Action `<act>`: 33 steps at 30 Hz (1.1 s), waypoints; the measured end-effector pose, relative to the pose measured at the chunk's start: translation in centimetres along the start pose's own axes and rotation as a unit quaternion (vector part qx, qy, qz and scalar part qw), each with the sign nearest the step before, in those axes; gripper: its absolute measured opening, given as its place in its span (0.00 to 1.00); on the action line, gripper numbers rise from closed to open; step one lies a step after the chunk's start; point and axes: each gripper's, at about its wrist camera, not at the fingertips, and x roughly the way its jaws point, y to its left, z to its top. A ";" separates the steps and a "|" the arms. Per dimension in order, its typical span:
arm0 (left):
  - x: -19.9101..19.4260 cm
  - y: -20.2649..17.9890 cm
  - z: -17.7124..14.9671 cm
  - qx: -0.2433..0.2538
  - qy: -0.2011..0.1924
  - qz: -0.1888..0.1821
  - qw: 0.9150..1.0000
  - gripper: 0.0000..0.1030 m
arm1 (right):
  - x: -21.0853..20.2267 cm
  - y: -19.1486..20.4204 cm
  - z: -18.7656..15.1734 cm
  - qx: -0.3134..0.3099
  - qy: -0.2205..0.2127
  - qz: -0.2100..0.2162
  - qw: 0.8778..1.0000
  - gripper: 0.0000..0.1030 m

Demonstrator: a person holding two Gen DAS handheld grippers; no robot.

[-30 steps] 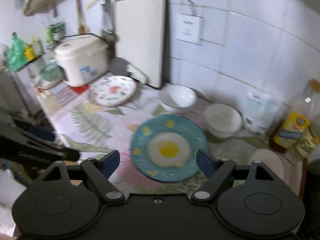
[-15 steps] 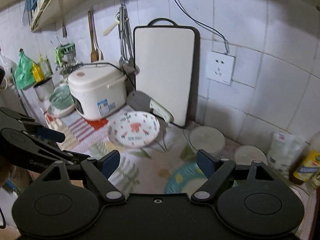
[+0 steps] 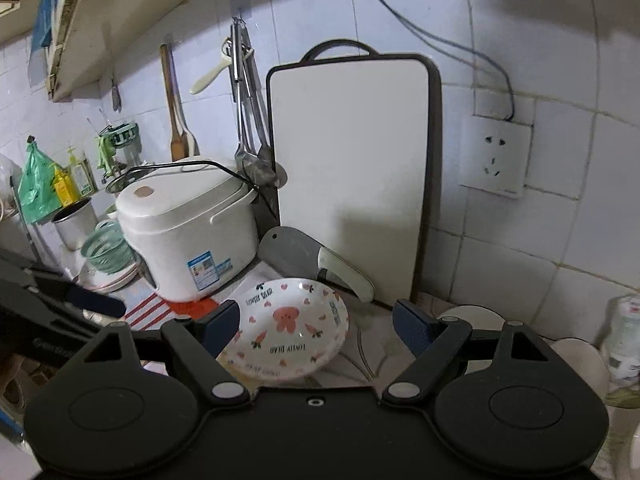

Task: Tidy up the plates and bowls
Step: 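Move both tools toward the pink-heart LOVELY BEAR plate by the rice cooker, then grip the pink-heart plate rim with the left tool while the right tool grips it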

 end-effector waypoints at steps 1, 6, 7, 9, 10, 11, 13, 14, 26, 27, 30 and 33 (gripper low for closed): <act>0.6 0.5 0.0 -0.003 0.001 0.000 1.000 0.73 | 0.9 0.0 -0.2 0.003 -0.003 0.000 1.000 0.84; 4.7 3.0 0.0 -0.033 0.023 0.004 0.999 0.70 | 4.6 0.2 -1.4 -0.008 -0.027 -0.013 1.000 0.84; 5.5 3.5 -0.1 -0.038 0.028 0.007 0.999 0.70 | 5.4 0.2 -1.5 -0.004 -0.021 -0.011 1.000 0.84; 7.0 4.2 -0.1 -0.041 0.032 0.014 0.999 0.70 | 7.1 -0.1 -1.9 0.008 -0.010 -0.009 1.000 0.84; 7.8 4.5 0.0 -0.042 0.032 0.017 0.998 0.70 | 7.9 -0.1 -2.1 0.014 -0.004 -0.009 1.000 0.84; 8.4 4.8 0.0 -0.043 0.032 0.017 0.998 0.70 | 8.7 -0.2 -2.3 0.018 0.004 -0.008 1.000 0.84; 10.0 5.6 0.0 -0.046 0.032 0.020 0.998 0.70 | 10.4 -0.3 -2.7 0.029 0.018 -0.006 0.999 0.84; 10.8 5.9 -0.1 -0.049 0.033 0.022 0.998 0.70 | 11.3 -0.4 -2.9 0.033 0.025 -0.006 0.999 0.84; 18.5 8.4 0.0 -0.068 0.037 0.040 0.996 0.64 | 19.1 -1.3 -6.1 0.097 0.085 -0.019 0.991 0.83; 18.9 8.6 0.1 -0.072 0.037 0.043 0.996 0.63 | 19.6 -1.4 -6.4 0.103 0.089 -0.019 0.990 0.82; 20.1 9.3 0.3 -0.091 0.034 0.038 0.995 0.56 | 21.0 -1.9 -6.9 0.125 0.101 -0.016 0.987 0.74; 21.1 9.9 0.4 -0.103 0.030 0.031 0.994 0.44 | 22.2 -2.4 -7.5 0.146 0.110 -0.020 0.983 0.58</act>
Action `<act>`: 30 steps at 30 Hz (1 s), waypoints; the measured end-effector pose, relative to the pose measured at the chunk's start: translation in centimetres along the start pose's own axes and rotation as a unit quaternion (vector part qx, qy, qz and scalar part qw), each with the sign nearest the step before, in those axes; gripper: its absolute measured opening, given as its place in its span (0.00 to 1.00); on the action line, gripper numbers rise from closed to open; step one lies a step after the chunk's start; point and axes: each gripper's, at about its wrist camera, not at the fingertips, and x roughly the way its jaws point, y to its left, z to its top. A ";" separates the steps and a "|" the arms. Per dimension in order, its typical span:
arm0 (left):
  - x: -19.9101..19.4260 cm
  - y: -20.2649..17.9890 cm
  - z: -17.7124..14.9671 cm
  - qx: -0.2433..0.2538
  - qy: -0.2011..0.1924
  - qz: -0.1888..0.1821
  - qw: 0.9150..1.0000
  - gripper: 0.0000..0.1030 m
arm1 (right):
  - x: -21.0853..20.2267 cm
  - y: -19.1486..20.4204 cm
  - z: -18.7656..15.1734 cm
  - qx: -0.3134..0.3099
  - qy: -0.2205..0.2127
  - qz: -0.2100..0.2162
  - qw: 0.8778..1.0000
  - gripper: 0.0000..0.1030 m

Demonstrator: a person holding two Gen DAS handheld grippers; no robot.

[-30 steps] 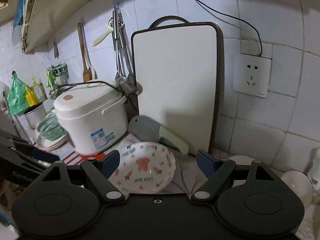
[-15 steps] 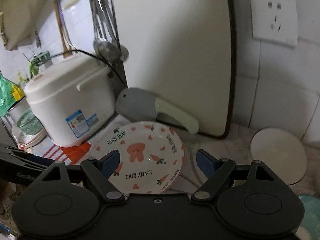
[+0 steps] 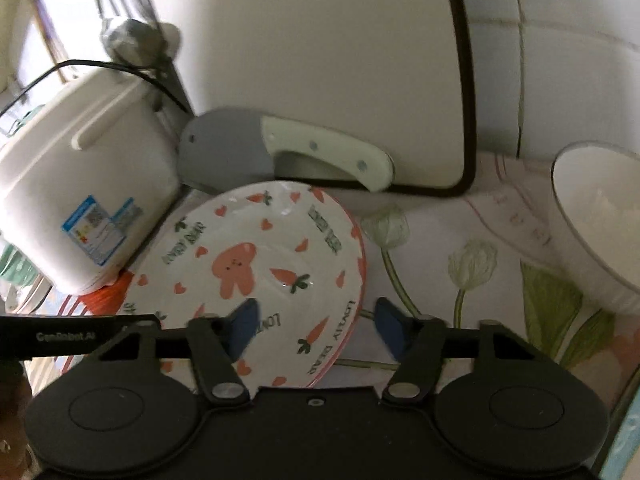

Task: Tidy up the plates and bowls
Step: 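Grip the pink-heart plate rim with the left tool while the right tool grips it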

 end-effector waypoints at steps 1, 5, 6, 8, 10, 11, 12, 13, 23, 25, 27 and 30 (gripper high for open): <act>0.3 0.1 0.0 -0.003 0.002 -0.001 1.000 0.40 | 0.4 -0.2 0.0 0.009 0.003 0.000 1.000 0.51; 0.7 0.0 0.0 -0.005 0.001 -0.022 1.000 0.28 | 0.7 -1.2 0.0 0.046 -0.002 0.017 0.999 0.34; 0.6 -0.2 -0.1 0.005 -0.001 -0.024 1.000 0.26 | 0.7 -1.4 -0.1 0.056 -0.004 0.023 0.998 0.34; 0.6 -0.5 -0.2 0.008 -0.007 -0.020 1.000 0.26 | 0.9 -1.8 -0.2 0.069 -0.005 0.035 0.997 0.32; 0.7 -0.5 -0.3 0.004 -0.010 -0.019 1.000 0.26 | 1.0 -1.6 -0.2 0.058 -0.004 0.034 0.998 0.31; 0.7 -0.5 -0.4 0.003 -0.012 -0.018 1.000 0.26 | 1.0 -1.5 -0.2 0.051 -0.002 0.032 0.998 0.31; 0.6 -0.5 -0.4 0.007 -0.013 -0.017 1.000 0.26 | 1.1 -1.5 -0.1 0.049 0.002 0.030 0.998 0.30; 0.6 -0.7 -0.4 0.010 -0.012 -0.014 1.000 0.26 | 1.1 -1.5 0.1 0.050 0.006 0.030 0.998 0.30; 0.3 0.5 0.7 -0.044 0.048 -0.059 0.996 0.26 | 0.4 -1.9 1.9 0.081 0.073 0.012 0.994 0.22; -0.3 0.6 0.4 -0.047 0.049 -0.072 0.995 0.26 | -0.5 -1.9 1.9 0.076 0.072 0.012 0.994 0.22; -1.1 0.0 0.0 -0.031 0.041 -0.067 0.996 0.26 | -1.2 -1.6 1.9 0.066 0.081 0.007 0.994 0.21; -2.3 -0.5 -0.5 -0.021 0.037 -0.059 0.997 0.26 | -2.6 -1.0 1.9 0.053 0.077 0.004 0.996 0.21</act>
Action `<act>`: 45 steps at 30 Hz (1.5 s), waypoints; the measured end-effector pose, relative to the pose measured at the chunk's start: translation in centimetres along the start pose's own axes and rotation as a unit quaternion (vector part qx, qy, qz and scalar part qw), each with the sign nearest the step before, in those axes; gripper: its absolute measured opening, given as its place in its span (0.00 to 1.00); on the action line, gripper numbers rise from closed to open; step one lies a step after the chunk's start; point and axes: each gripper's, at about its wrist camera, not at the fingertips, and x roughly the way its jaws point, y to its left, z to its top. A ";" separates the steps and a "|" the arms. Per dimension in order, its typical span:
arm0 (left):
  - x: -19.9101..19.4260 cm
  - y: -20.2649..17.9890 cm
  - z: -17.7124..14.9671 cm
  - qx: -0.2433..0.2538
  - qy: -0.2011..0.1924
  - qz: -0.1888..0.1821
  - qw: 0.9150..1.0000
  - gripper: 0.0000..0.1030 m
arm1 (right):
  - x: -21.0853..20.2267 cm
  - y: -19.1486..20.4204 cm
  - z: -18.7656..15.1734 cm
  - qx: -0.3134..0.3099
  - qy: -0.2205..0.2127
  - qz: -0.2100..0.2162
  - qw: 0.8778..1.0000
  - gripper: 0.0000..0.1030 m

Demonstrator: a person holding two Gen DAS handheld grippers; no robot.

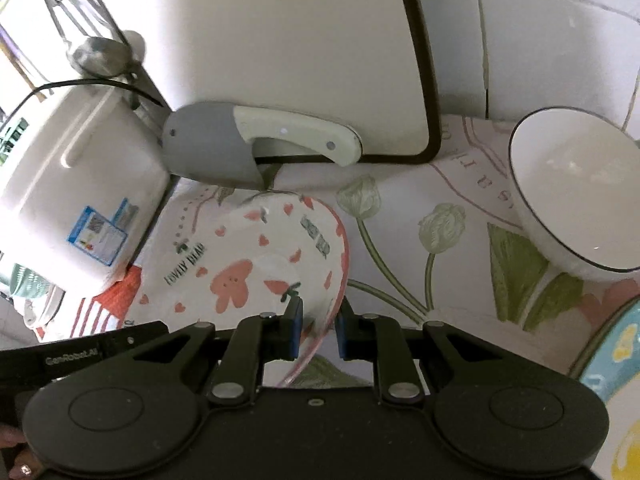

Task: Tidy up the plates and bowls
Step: 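Grip the pink-heart plate rim with the left tool while the right tool grips it, then lift the pink-heart plate and lower it onto the blue egg plate with both tools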

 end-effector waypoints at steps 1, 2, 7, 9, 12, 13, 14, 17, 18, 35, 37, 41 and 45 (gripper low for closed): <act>-0.4 -0.1 -0.2 0.003 0.002 -0.001 1.000 0.26 | -0.4 0.0 0.0 0.003 0.001 0.001 1.000 0.21; -0.8 -0.3 -0.5 0.008 0.005 -0.003 1.000 0.26 | -0.8 0.0 -0.1 0.004 0.002 -0.001 1.000 0.21; -3.1 -1.5 -1.8 0.035 -0.004 -0.001 0.999 0.26 | -3.6 -0.1 -1.0 0.001 -0.009 0.000 1.000 0.21; -4.1 -2.0 -2.0 0.041 -0.003 -0.002 0.999 0.26 | -4.9 -0.2 -1.4 0.003 -0.012 -0.001 1.000 0.21; -5.9 -2.9 -2.3 0.056 -0.006 -0.005 0.998 0.26 | -6.9 -0.3 -1.8 0.007 -0.017 0.000 1.000 0.21; -6.6 -3.3 -2.5 0.064 -0.009 -0.006 0.998 0.26 | -7.6 -0.5 -1.9 0.012 -0.017 0.003 1.000 0.22; -7.3 -3.8 -2.6 0.073 -0.013 -0.009 0.997 0.26 | -8.6 -0.7 -2.0 0.018 -0.017 0.006 1.000 0.22; -9.0 -5.2 -3.1 0.086 -0.015 -0.021 0.996 0.26 | -11.4 -1.0 -2.5 0.023 -0.022 -0.002 0.999 0.22; -9.6 -5.8 -3.4 0.093 -0.017 -0.027 0.995 0.26 | -12.3 -1.3 -2.7 0.024 -0.026 -0.006 0.999 0.22; -13.3 -16.2 -6.8 0.191 -0.015 -0.116 0.975 0.26 | -24.5 -8.2 -7.0 0.085 -0.105 -0.057 0.989 0.24; -12.8 -17.5 -7.1 0.205 -0.009 -0.121 0.971 0.26 | -25.1 -9.2 -7.6 0.098 -0.109 -0.064 0.987 0.24; -11.4 -19.5 -7.9 0.221 0.012 -0.130 0.966 0.26 | -25.3 -11.5 -9.3 0.125 -0.111 -0.073 0.983 0.24; -9.3 -21.0 -8.6 0.235 0.037 -0.131 0.963 0.26 | -24.6 -13.5 -10.6 0.149 -0.104 -0.081 0.980 0.24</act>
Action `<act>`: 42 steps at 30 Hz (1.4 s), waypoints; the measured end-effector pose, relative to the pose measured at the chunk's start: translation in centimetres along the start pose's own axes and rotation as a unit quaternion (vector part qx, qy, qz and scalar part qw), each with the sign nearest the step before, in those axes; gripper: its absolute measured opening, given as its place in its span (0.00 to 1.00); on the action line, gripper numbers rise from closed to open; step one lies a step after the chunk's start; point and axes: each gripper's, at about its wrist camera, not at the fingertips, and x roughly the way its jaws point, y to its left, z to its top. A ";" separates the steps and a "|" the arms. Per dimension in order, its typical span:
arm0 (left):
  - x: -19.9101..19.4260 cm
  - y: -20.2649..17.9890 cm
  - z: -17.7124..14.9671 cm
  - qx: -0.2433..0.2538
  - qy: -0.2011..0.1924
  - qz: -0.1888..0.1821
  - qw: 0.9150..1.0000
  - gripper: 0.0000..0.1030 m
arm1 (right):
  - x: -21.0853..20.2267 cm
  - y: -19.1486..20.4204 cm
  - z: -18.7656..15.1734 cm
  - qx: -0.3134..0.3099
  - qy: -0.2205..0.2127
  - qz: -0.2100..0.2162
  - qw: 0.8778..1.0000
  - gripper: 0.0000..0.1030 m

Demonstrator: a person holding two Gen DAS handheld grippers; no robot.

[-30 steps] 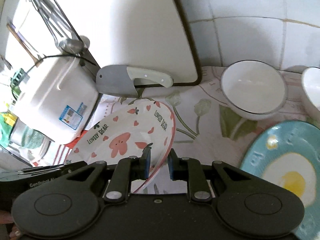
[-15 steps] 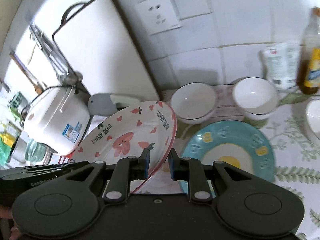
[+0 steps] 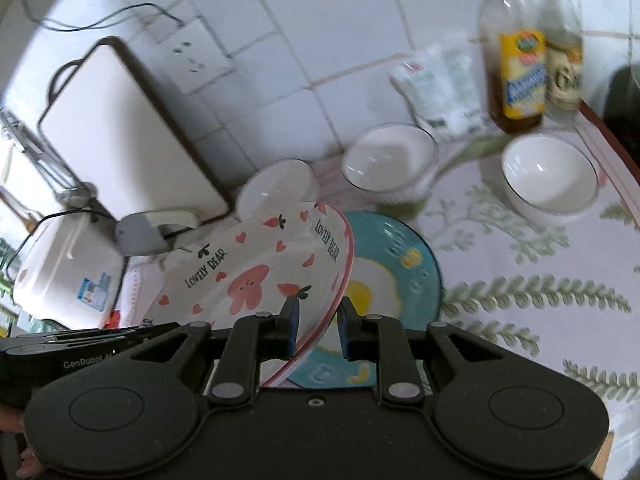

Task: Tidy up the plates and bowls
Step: 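Lift the pink-heart plate and lower it onto the blue egg plate with both tools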

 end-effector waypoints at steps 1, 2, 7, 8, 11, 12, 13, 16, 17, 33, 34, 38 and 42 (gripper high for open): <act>0.6 -0.2 0.1 0.005 0.005 -0.001 1.000 0.26 | 0.3 -0.6 -0.3 0.007 0.002 -0.002 1.000 0.24; 1.2 -0.4 0.1 0.009 0.010 -0.002 1.000 0.26 | 0.6 -1.2 -0.6 0.013 0.004 -0.004 1.000 0.24; 4.8 -0.8 0.3 0.025 0.037 -0.007 0.999 0.26 | 2.5 -4.0 -1.4 0.045 0.013 -0.011 0.999 0.25; 5.3 -0.9 0.3 0.031 0.038 -0.005 0.999 0.26 | 3.0 -4.5 -1.5 0.050 0.016 -0.012 0.999 0.25; 6.4 -1.3 0.6 0.045 0.042 0.000 0.998 0.26 | 4.1 -5.4 -1.8 0.059 0.027 -0.021 0.998 0.25; 6.8 -1.3 0.7 0.047 0.045 0.001 0.998 0.26 | 4.5 -5.6 -1.8 0.062 0.030 -0.022 0.997 0.25; 7.1 -1.3 0.8 0.048 0.049 0.002 0.998 0.26 | 4.7 -5.8 -1.8 0.063 0.033 -0.022 0.997 0.25; 7.8 -1.1 1.1 0.049 0.055 0.004 0.997 0.26 | 5.3 -6.0 -1.7 0.061 0.039 -0.025 0.997 0.24; 7.9 -1.1 1.2 0.049 0.057 0.005 0.997 0.26 | 5.6 -6.0 -1.6 0.060 0.041 -0.027 0.997 0.24; 9.5 -0.2 0.9 0.026 0.090 -0.010 0.996 0.25 | 7.9 -5.2 -0.9 0.000 0.066 -0.064 0.996 0.27; 9.6 -0.3 0.9 0.023 0.093 -0.011 0.995 0.25 | 8.0 -5.2 -0.8 -0.003 0.067 -0.066 0.996 0.28; 10.1 -0.4 1.2 0.014 0.098 -0.010 0.995 0.25 | 8.4 -5.3 -0.3 -0.011 0.067 -0.073 0.995 0.31; 10.4 -0.3 1.4 0.000 0.100 -0.009 0.995 0.25 | 8.9 -5.4 -0.1 -0.012 0.064 -0.075 0.995 0.34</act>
